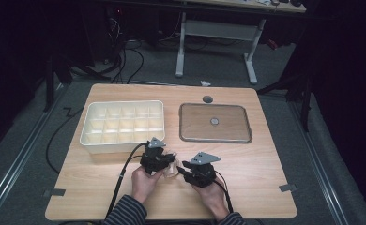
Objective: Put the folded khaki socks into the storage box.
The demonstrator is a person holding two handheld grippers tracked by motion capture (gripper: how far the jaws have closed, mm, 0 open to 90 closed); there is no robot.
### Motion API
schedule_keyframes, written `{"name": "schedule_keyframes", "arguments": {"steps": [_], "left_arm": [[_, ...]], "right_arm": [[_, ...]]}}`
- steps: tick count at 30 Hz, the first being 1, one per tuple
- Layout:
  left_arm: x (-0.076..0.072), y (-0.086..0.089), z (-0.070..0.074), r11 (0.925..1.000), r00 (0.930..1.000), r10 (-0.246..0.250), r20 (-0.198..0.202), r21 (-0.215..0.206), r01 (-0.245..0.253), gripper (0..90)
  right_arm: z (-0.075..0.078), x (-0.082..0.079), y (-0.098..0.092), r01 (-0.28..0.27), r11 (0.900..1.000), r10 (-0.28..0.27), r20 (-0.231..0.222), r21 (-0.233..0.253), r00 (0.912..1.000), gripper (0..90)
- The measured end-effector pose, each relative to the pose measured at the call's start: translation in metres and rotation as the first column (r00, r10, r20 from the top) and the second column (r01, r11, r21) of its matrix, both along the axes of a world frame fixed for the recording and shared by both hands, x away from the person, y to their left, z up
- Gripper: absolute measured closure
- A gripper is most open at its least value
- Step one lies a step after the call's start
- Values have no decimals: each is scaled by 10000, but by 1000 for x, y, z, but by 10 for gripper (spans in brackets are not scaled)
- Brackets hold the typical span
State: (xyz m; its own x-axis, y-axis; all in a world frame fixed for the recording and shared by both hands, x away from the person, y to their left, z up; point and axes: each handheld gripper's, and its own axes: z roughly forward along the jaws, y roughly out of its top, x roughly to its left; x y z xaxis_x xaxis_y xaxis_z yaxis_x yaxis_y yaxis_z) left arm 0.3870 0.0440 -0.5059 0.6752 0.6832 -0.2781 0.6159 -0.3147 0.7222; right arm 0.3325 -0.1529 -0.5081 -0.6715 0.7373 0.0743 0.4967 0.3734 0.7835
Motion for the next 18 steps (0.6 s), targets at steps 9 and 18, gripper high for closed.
{"name": "schedule_keyframes", "arguments": {"steps": [9, 18], "left_arm": [[0, -3, -3, 10000, 10000, 44, -2, 80, -44, 854], [2, -4, -6, 9999, 9999, -130, 47, 50, 129, 841]], "right_arm": [[3, -12, 20, -750, 9969, 758, 341, -256, 9965, 636], [-12, -11, 17, -786, 9926, 787, -30, -926, 9969, 869]]}}
